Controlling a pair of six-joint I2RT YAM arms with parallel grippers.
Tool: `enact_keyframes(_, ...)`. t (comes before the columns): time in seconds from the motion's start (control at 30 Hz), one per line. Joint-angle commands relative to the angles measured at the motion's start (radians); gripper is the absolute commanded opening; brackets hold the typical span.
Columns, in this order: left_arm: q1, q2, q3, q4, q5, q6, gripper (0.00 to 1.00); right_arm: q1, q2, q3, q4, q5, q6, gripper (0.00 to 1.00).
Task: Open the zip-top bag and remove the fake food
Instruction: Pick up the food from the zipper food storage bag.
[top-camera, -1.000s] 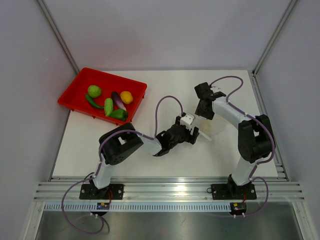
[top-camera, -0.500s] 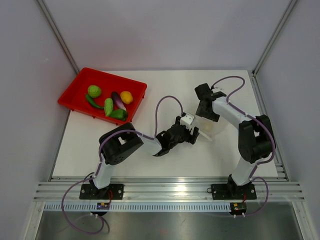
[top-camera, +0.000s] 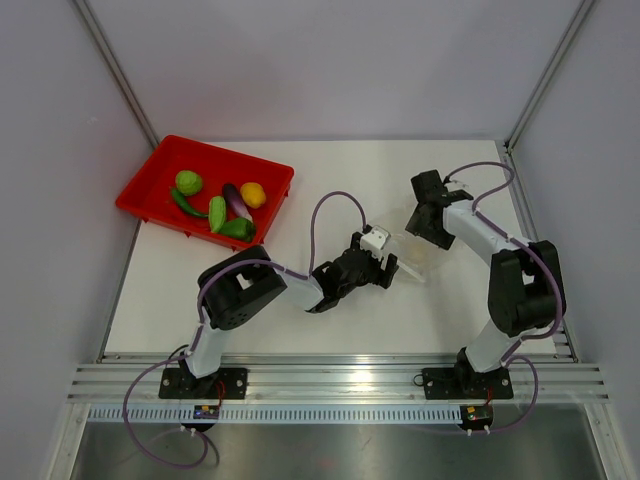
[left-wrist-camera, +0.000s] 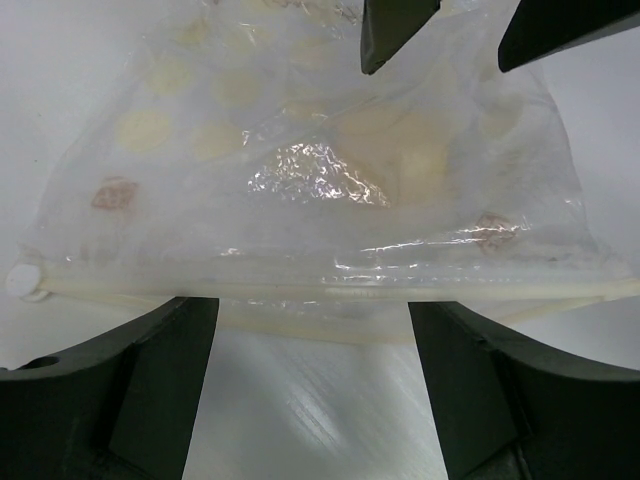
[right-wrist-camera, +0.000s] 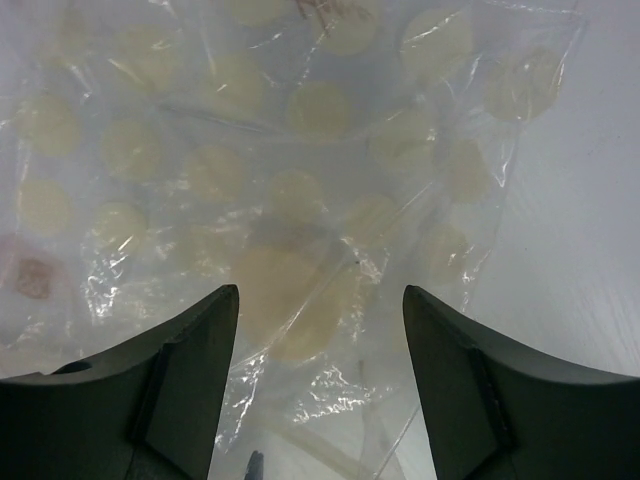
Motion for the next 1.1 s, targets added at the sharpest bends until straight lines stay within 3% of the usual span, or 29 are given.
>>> enact_keyframes(0.0,0.002,-0.033,0.014,0.042,0.003,-0.003,0.80,-0.061,-0.040,-0.041,0.075,-0.117,0.014,0.74)
enact_keyframes(0.37,0.001,-0.028,0.025,0.040,0.014,-0.015,0.80,-0.098,0.014,-0.091,0.174,-0.295,0.031,0.74)
enact_keyframes(1.07,-0.001,0.036,0.117,-0.035,-0.017,-0.050,0.80,-0.085,0.060,-0.114,0.263,-0.401,0.018,0.62)
